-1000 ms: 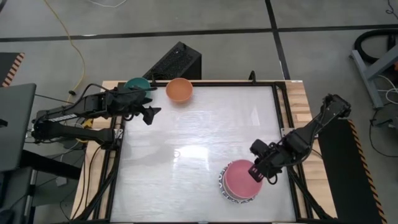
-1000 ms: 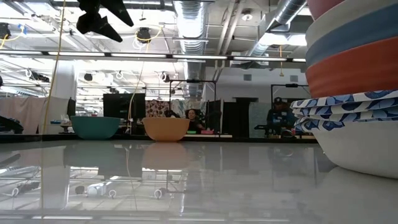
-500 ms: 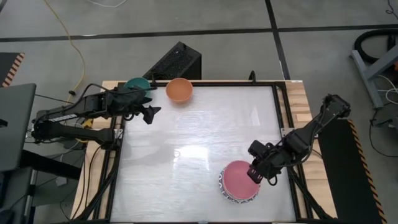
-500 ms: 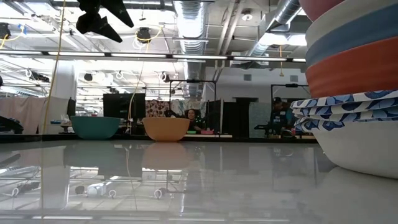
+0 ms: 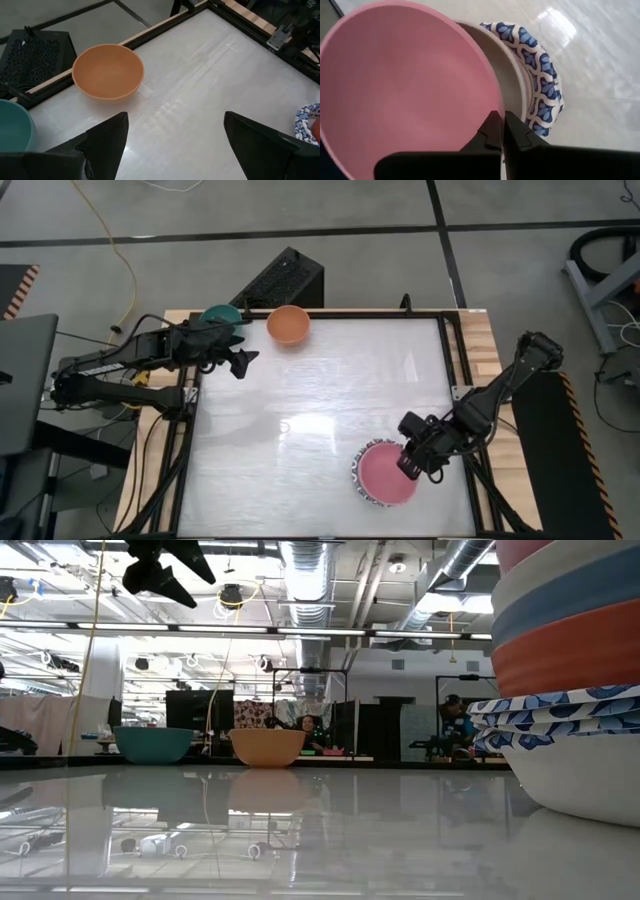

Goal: Nest bowls inside each other
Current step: Stack the pink bowl on top of the gray bowl, then stack the orange bowl on top of the pink bowl

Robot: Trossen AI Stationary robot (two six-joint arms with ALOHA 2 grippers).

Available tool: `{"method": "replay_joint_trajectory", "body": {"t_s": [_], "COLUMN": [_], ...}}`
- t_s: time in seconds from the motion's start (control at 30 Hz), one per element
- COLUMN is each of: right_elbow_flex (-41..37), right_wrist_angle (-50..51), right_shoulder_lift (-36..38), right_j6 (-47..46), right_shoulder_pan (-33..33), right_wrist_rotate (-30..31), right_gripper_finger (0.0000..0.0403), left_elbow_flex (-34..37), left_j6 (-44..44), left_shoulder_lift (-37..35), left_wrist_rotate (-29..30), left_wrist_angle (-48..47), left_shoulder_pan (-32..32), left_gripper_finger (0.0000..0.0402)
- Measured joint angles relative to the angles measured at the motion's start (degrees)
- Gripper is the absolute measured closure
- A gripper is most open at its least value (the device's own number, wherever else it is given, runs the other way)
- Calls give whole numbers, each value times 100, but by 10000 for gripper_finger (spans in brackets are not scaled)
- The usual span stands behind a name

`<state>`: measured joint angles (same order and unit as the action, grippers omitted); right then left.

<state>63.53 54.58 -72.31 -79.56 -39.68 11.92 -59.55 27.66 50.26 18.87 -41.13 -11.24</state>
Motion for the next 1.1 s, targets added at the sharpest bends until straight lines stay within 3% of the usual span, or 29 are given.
{"method": "replay_joint_trajectory", "body": {"t_s": [0.2,0.37,0.8,1.1], "right_elbow_flex": [-13,-13,-12,55], "right_wrist_angle": [98,122,164,198], "right_shoulder_lift": [0,0,0,65], "right_j6": [10,16,52,273], "right_shoulder_pan": [6,8,8,190], "right_wrist_rotate": [-1,-7,-157,-153], "right_gripper_finger": [392,367,249,169], "left_elbow_flex": [0,0,0,0], "left_j6": [0,0,-52,-874], "left_shoulder_lift": [0,0,8,452], "left_wrist_rotate": [8,66,-1,-315], "left_wrist_angle": [68,73,83,563], "left_shoulder_pan": [-1,0,-1,-1], "left_gripper_finger": [84,84,84,84]}}
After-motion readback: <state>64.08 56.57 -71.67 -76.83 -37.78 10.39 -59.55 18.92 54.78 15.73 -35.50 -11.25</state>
